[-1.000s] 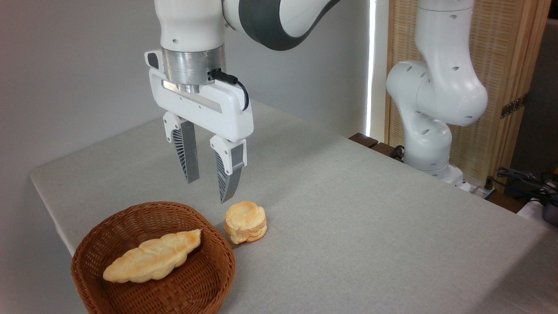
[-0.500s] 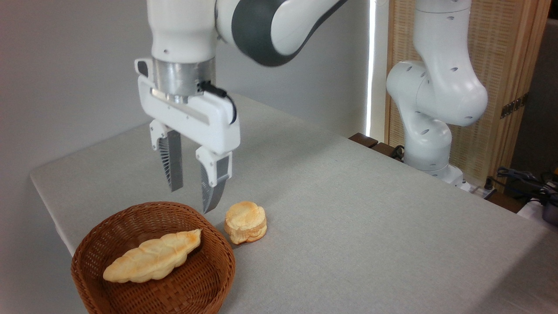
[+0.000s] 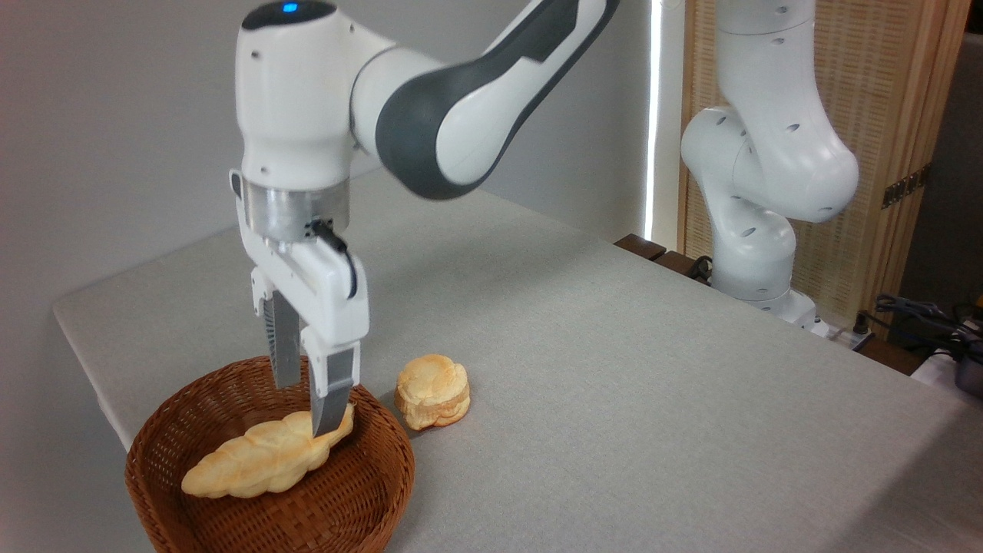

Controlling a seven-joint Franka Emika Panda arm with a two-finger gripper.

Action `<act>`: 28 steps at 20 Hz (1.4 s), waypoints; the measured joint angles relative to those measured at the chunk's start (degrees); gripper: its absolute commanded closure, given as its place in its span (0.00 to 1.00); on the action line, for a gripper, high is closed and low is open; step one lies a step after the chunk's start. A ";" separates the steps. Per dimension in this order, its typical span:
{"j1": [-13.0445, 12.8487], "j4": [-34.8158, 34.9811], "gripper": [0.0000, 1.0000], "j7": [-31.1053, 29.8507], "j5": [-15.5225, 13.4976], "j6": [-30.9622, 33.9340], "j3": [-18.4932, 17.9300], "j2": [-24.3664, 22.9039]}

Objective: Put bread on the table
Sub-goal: 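Lower the open gripper down onto the long bread loaf in the basket, then close the gripper around the middle of the long bread loaf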

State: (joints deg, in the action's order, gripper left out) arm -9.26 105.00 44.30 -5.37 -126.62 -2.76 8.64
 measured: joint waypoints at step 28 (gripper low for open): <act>1.31 -0.05 0.50 11.83 0.01 -15.13 2.38 7.88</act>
State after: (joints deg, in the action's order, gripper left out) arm -7.95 104.95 56.12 -5.36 -141.75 -0.38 16.53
